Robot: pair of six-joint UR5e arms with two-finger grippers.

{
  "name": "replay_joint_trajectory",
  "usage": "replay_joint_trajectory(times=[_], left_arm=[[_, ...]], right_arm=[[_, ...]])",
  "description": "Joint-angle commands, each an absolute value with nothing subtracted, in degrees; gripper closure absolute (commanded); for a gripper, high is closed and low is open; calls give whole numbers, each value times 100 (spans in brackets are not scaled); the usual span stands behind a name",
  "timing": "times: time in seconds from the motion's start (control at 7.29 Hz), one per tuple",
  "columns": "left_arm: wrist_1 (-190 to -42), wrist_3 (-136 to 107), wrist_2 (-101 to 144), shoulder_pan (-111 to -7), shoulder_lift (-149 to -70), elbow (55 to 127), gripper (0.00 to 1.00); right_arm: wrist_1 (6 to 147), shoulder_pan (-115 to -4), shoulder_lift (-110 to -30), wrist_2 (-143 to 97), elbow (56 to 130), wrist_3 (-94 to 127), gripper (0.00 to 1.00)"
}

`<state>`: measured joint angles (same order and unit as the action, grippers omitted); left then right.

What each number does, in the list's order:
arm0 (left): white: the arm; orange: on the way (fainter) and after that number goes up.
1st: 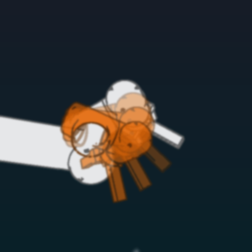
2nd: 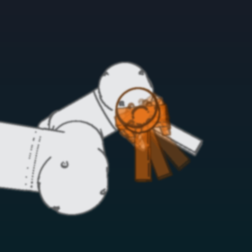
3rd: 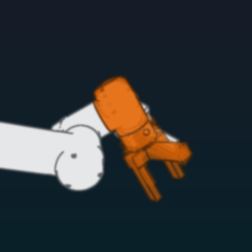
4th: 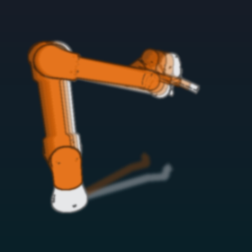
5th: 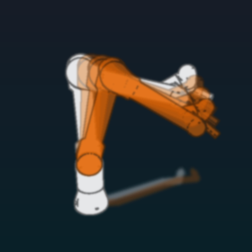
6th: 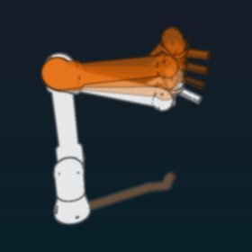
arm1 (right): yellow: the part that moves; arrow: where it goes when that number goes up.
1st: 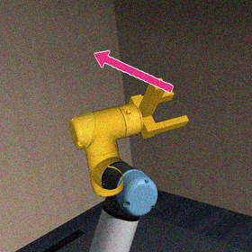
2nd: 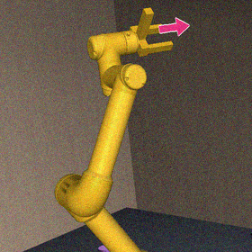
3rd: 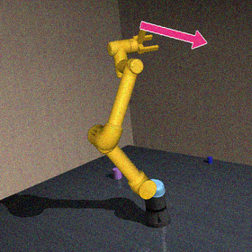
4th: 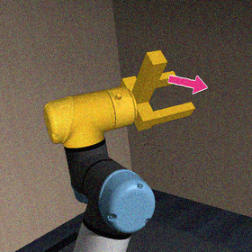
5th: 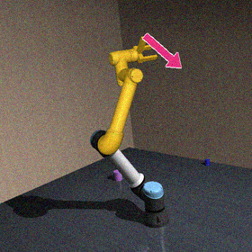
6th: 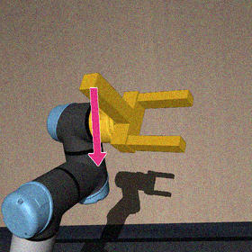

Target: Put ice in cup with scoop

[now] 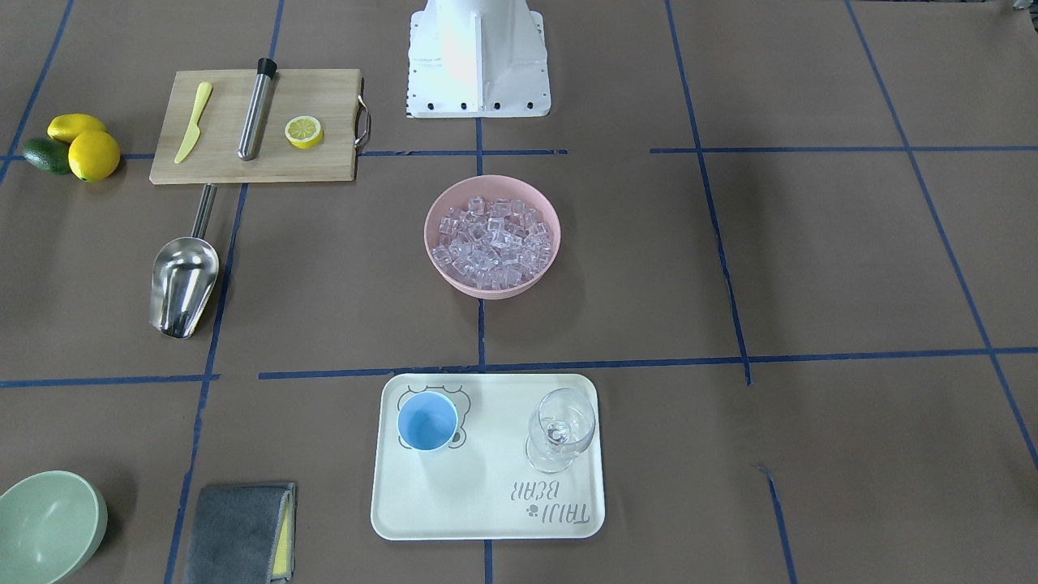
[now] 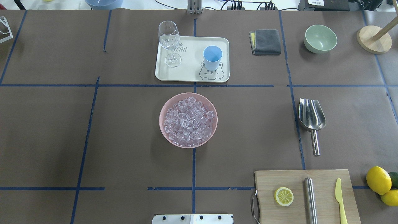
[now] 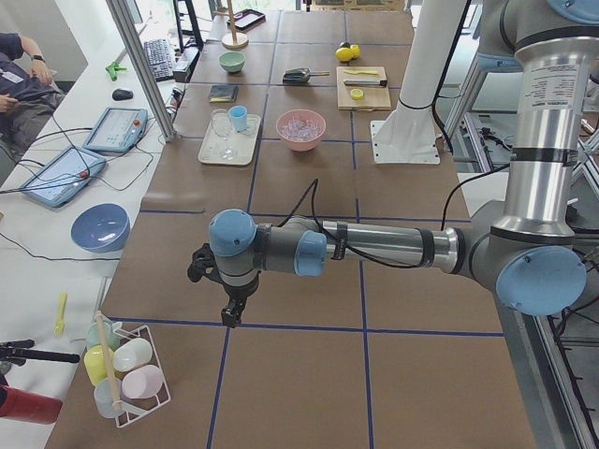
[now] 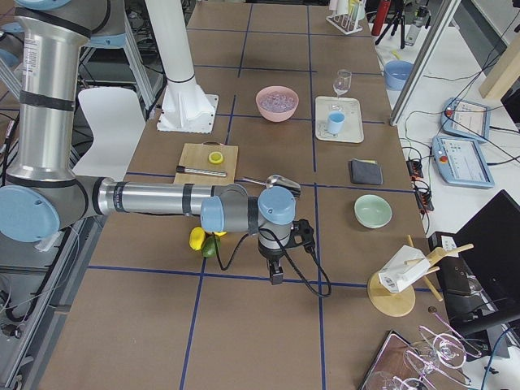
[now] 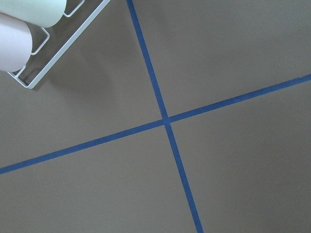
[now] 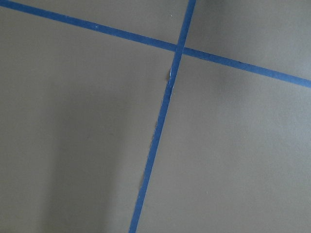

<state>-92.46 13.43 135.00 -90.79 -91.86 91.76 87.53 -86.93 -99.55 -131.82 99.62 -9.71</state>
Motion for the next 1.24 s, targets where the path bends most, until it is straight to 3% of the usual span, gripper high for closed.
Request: replay_joint_trajectory(times=[0.0, 0.55, 1.1], left_arm=[[-9272, 1353, 13544, -9079, -9202, 9184, 0], [-9273, 1319, 13535, -9026, -9229, 9351, 0], [-9577, 1292, 13527, -9000, -9921, 9431, 0]], right_arm=[[8728, -8692, -9949, -13192, 9975, -984, 0], [8710, -8684, -9801, -13210, 10159, -976, 0], [8710, -8413, -9300, -13411, 10317, 380, 0]])
